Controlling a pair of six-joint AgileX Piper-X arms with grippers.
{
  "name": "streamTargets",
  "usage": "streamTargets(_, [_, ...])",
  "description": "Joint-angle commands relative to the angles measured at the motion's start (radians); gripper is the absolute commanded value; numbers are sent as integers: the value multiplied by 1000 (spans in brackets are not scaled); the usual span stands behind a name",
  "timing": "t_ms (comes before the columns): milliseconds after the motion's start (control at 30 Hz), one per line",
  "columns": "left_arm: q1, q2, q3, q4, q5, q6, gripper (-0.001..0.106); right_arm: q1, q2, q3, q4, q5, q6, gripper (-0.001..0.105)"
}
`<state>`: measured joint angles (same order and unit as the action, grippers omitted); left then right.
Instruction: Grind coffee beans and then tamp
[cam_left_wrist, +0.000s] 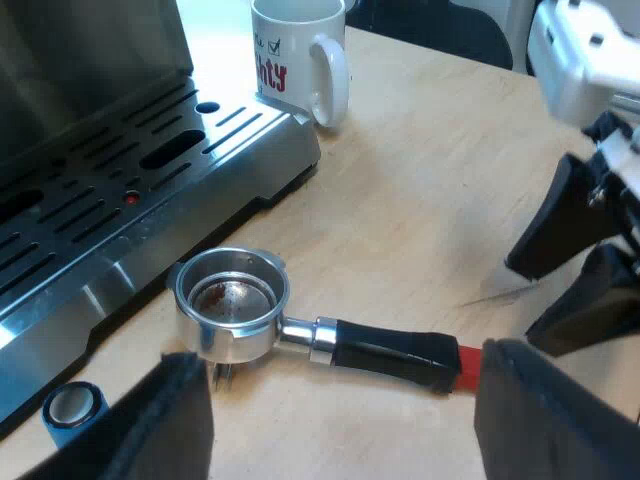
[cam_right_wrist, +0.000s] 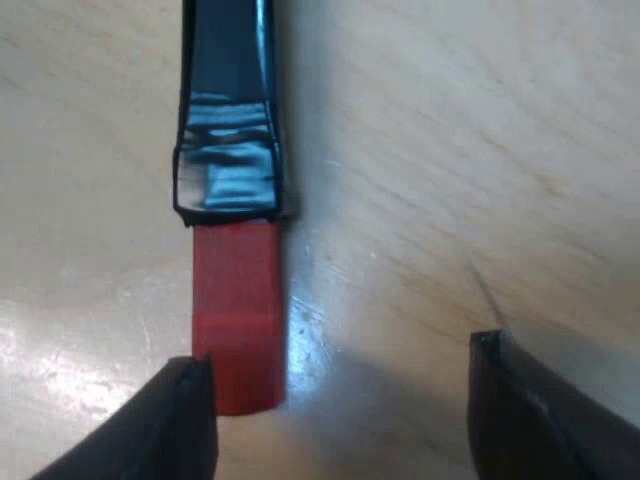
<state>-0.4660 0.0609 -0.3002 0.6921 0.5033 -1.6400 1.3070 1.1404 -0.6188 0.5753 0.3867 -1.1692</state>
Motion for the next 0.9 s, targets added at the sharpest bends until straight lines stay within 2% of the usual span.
streamTargets(33, [-5, -5, -2, -17, -7, 0, 59, -6, -47, -43, 57, -1, -81, 56])
streamTargets(433, [-5, -5, -2, -17, -7, 0, 59, -6, -129, -192, 57, 105, -265, 56])
streamTargets(700, [-5, -5, -2, -17, -7, 0, 59, 3, -129, -264, 30, 101, -302, 56])
streamTargets(800, [-5, -5, -2, -17, -41, -5, 59, 14, -129, -274, -11, 88, -327, 57])
streamTargets(900, [-5, -5, -2, -17, -92, -36, 61, 14, -129, -274, -51, 68, -355, 64])
